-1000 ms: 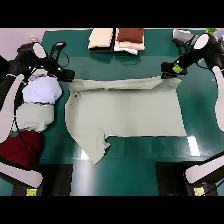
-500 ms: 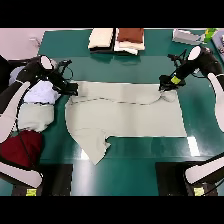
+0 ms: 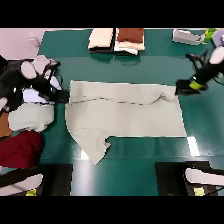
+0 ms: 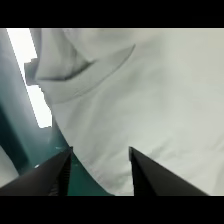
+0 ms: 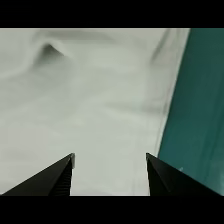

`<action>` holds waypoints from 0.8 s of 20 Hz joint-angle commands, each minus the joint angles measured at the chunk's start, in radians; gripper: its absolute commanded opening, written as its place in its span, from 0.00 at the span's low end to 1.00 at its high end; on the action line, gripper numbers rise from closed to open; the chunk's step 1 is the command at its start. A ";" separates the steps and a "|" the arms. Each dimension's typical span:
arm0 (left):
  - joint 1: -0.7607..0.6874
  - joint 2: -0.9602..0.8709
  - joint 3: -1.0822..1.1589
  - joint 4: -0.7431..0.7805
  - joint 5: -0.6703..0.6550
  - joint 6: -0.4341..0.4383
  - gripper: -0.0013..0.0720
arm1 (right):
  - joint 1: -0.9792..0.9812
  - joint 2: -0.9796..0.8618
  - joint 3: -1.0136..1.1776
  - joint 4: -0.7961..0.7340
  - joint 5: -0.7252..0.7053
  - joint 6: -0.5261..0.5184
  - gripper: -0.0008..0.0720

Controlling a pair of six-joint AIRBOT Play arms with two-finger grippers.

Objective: Fold the shirts.

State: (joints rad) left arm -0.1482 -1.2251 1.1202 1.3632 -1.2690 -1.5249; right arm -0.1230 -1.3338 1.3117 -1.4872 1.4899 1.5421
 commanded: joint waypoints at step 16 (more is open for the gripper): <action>-0.165 0.235 -0.376 -0.031 0.064 -0.128 0.59 | -0.171 0.184 -0.658 0.093 -0.208 -0.033 0.27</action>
State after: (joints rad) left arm -0.3096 -0.9920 0.7471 1.3273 -1.1717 -1.6497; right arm -0.3332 -1.1381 0.6647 -1.3952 1.3201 1.5108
